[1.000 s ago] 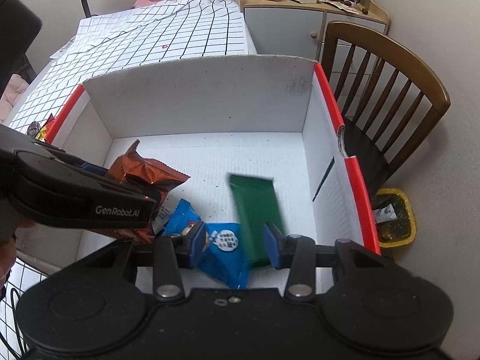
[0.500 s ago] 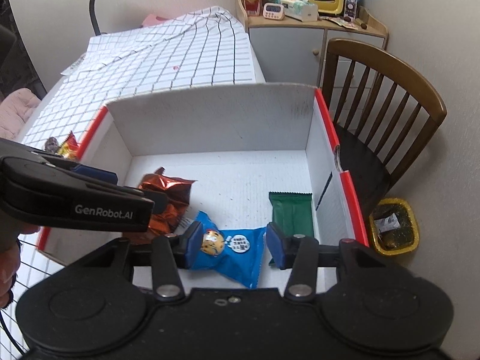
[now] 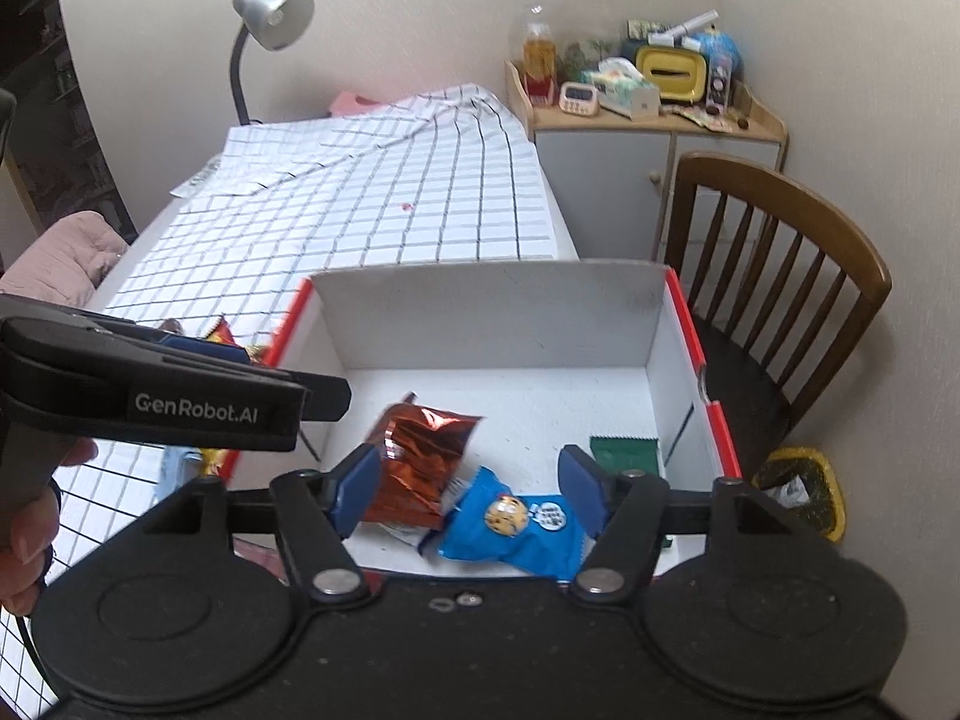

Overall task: Organize snacks
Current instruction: 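Open both tools to release the Oreo bag and green bar in the box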

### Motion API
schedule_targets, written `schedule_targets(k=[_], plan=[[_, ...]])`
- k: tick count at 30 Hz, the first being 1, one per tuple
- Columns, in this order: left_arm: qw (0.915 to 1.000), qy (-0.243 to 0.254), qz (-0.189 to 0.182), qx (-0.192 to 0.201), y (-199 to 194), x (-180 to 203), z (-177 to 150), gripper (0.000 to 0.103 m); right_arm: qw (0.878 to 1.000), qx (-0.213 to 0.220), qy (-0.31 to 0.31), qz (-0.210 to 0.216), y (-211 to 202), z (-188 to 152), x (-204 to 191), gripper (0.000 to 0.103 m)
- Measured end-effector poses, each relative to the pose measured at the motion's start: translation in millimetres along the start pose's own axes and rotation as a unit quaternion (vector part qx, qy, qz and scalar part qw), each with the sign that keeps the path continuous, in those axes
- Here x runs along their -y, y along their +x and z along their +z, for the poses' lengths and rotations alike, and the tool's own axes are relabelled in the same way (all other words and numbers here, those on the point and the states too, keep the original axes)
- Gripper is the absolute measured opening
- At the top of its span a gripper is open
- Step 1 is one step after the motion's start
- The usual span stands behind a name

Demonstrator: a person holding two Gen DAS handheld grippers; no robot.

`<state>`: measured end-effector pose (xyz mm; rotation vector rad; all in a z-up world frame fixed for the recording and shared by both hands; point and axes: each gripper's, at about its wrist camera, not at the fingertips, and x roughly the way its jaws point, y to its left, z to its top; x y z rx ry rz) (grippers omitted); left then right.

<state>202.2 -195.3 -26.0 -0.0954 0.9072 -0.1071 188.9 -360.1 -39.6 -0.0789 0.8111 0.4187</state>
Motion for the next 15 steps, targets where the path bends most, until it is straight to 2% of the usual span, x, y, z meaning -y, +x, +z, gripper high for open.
schedule_targets(k=[6,9,15], plan=[[0.9997,-0.009,-0.006,0.022,-27,-20,-4,0.073,1.0,0.021,0.001,0.006,-16,3,-19,0.077],[0.9993,-0.017,-0.012,0.03,-39,-35,-7,0.078,1.0,0.031,0.002,0.007,-23,4,-30,0.082],[0.9983,-0.035,-0.021,0.042,-64,-68,-16,0.081,0.999,0.042,0.008,0.017,-30,2,-57,0.088]])
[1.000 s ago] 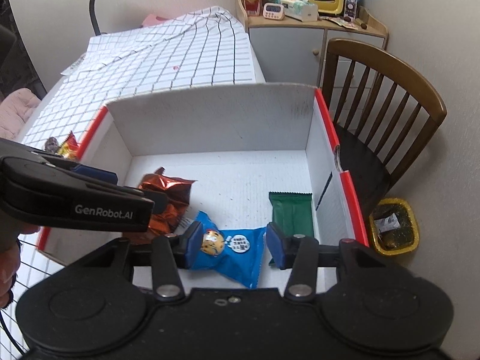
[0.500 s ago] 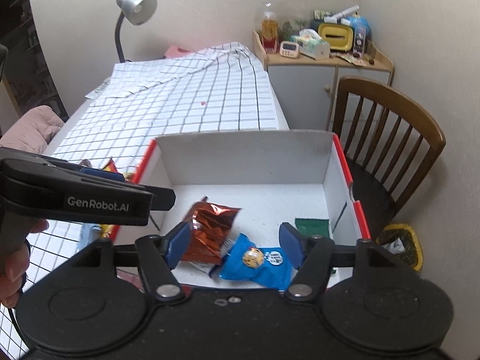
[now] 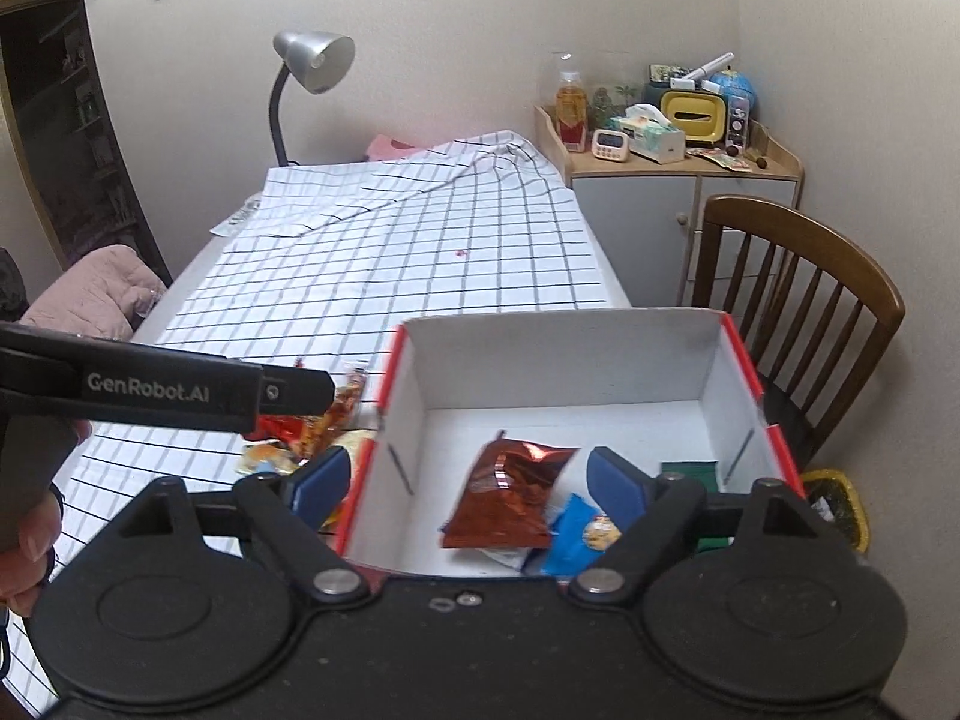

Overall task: Organize snacks
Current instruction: 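Open both tools to release the Oreo bag and green bar in the box, then move both tools back toward the remaining snacks, then grasp the round egg-yolk pastry with the left tool while the right tool grasps the light-blue packet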

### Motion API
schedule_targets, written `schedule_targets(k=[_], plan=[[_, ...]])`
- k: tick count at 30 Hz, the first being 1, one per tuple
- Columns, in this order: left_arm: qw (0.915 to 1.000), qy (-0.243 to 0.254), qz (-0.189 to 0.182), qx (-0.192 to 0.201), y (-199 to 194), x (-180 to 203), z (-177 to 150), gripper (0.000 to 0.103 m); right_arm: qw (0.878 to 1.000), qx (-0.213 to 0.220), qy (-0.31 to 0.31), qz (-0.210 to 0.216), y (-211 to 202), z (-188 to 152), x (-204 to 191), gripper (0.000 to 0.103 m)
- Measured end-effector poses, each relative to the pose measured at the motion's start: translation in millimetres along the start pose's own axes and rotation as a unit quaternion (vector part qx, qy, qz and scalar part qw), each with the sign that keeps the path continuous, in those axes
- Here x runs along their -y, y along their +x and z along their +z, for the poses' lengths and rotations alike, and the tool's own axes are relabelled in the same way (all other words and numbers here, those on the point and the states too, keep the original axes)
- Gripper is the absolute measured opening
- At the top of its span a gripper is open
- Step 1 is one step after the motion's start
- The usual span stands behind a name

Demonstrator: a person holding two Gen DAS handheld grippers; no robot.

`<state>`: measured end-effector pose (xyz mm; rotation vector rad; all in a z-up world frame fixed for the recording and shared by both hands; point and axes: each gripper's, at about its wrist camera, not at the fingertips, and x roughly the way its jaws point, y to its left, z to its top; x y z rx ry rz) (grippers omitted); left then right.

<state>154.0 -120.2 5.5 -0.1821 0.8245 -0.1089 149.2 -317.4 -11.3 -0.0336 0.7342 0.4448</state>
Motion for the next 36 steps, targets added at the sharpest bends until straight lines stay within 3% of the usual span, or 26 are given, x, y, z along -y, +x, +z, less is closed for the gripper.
schedule_targets(k=[8,11,27,36], plan=[[0.9997,-0.022,-0.003,0.007,-27,-51,-6,0.09,1.0,0.016,-0.001,0.015,-3,-6,-40,0.099],[0.9996,-0.025,0.005,0.01,-32,-70,-9,0.102,1.0,0.018,0.004,0.019,-2,-9,-55,0.102],[0.9979,-0.042,0.047,-0.019,0,-167,-21,0.102,0.999,-0.025,-0.002,0.028,40,-42,-141,0.103],[0.995,-0.052,0.07,-0.048,41,-185,-26,0.102,0.997,-0.066,0.036,0.01,87,-53,-148,0.097]])
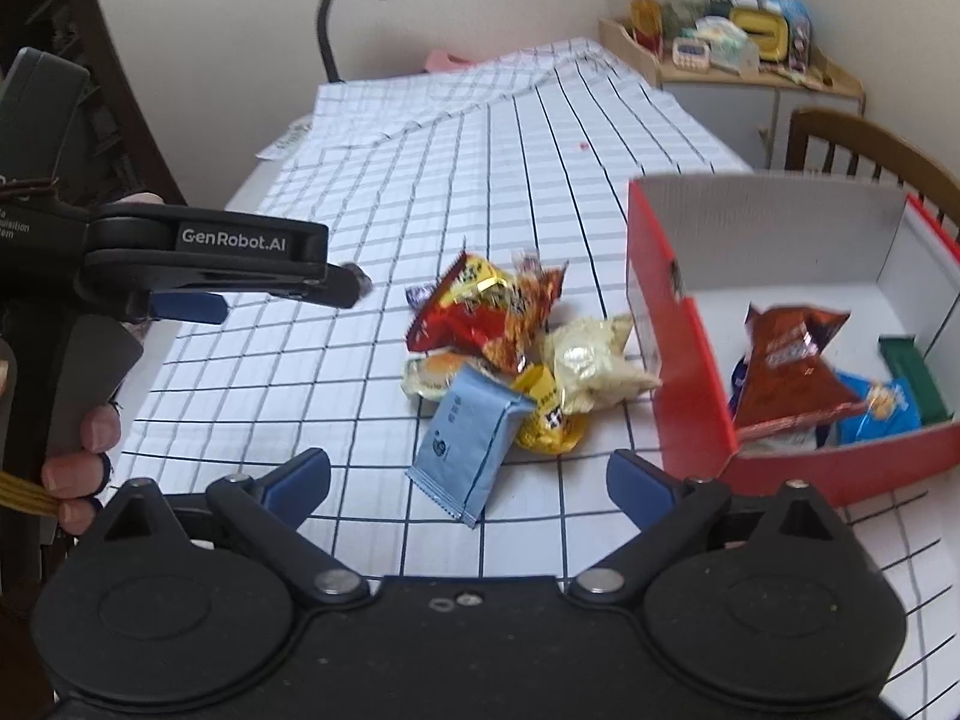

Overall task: Organize snacks
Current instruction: 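Grasp the round egg-yolk pastry with the left tool while the right tool grasps the light-blue packet, then carry the pastry with the left tool while the right tool carries the light-blue packet into the box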

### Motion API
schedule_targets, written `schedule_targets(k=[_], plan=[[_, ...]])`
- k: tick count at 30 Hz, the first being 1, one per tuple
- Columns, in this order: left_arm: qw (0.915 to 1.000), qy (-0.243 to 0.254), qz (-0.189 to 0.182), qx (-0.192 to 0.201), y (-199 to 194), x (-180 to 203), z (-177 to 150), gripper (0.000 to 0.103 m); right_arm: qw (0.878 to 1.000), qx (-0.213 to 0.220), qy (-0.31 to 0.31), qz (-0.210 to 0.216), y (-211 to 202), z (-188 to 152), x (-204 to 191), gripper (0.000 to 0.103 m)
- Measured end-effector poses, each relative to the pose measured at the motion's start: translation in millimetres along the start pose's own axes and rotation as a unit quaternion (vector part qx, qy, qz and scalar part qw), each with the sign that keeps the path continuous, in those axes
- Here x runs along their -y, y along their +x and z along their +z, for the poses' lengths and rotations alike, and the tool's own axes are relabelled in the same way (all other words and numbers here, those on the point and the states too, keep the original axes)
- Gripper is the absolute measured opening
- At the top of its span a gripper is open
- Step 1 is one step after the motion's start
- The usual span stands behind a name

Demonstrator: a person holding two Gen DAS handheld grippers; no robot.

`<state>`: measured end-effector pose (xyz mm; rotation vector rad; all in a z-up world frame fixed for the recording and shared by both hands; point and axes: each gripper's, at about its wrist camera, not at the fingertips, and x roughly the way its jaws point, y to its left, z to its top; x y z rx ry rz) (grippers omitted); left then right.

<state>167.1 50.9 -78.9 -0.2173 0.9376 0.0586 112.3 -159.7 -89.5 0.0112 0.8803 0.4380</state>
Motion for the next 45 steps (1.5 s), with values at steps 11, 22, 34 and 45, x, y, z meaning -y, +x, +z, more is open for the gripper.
schedule_targets(k=[11,22,34,45], plan=[[0.9984,0.0,-0.013,-0.055,58,5,1,0.101,0.999,-0.03,0.011,-0.009,48,-3,0,0.076],[0.9951,0.009,-0.046,-0.087,84,22,0,0.081,0.997,-0.054,0.045,0.018,87,-2,10,0.057],[0.9917,-0.002,-0.071,-0.108,96,24,1,0.07,0.992,-0.065,0.091,0.055,100,-1,21,0.032],[0.9861,-0.038,-0.095,-0.131,100,19,-4,0.055,0.992,-0.042,0.103,0.064,75,-14,30,0.018]])
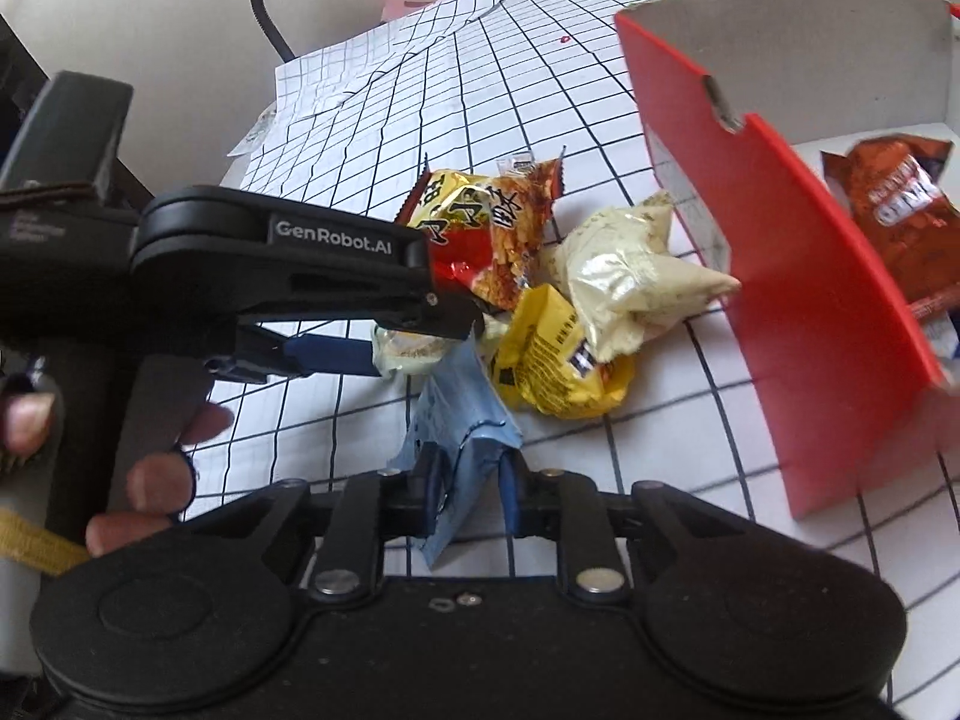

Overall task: Organize snacks
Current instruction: 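Carry the pastry with the left tool while the right tool carries the light-blue packet into the box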

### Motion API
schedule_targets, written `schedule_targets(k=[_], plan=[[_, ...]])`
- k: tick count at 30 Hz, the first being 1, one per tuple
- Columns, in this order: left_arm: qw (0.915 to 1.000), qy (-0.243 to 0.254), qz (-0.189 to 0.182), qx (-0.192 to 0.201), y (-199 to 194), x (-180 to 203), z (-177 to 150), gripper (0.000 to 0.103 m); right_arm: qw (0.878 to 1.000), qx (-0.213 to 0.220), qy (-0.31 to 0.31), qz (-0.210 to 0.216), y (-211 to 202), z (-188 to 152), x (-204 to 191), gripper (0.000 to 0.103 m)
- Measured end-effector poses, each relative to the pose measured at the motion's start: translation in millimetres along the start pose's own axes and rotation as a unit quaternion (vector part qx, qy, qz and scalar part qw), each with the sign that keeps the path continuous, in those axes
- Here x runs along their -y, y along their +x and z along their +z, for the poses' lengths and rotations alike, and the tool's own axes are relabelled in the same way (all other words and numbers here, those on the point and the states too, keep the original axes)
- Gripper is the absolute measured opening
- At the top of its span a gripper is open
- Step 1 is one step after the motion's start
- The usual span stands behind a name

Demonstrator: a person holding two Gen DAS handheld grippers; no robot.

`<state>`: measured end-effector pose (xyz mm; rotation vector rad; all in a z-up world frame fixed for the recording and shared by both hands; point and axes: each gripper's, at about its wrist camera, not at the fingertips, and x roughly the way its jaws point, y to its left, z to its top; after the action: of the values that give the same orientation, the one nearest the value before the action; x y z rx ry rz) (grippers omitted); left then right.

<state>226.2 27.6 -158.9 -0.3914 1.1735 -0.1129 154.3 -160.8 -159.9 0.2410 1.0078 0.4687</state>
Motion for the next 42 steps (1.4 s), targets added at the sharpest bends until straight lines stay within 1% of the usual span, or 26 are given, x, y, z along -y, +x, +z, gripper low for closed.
schedule_targets(k=[2,8,13,16,20,26,31,37,42], plan=[[1.0,0.002,-0.002,0.001,0,3,-1,0.049,1.0,0.003,-0.003,-0.003,-4,-3,1,0.018],[1.0,0.002,0.004,0.008,0,6,-6,0.047,1.0,0.015,-0.009,-0.013,-13,-7,1,0.016],[0.9999,0.004,0.0,0.013,-11,4,-13,0.035,1.0,0.022,-0.005,-0.017,-26,-10,3,0.015],[0.9998,0.008,0.009,0.015,-18,3,-20,0.035,0.999,0.026,-0.006,-0.02,-36,-11,5,0.014],[0.9997,0.0,0.014,0.019,-27,-3,-27,0.034,0.999,0.036,-0.006,-0.021,-49,-15,7,0.014],[0.9995,-0.003,0.014,0.029,-49,-2,-39,0.034,0.998,0.053,-0.01,-0.023,-73,-18,8,0.014],[0.9989,0.012,0.024,0.039,-71,12,-48,0.034,0.997,0.071,-0.004,-0.013,-96,-16,14,0.014],[0.9973,0.034,0.019,0.062,-101,46,-52,0.034,0.996,0.094,0.002,-0.003,-126,-6,24,0.014],[0.9958,0.044,0.007,0.08,-120,77,-47,0.034,0.993,0.114,-0.001,0.004,-147,8,35,0.014]])
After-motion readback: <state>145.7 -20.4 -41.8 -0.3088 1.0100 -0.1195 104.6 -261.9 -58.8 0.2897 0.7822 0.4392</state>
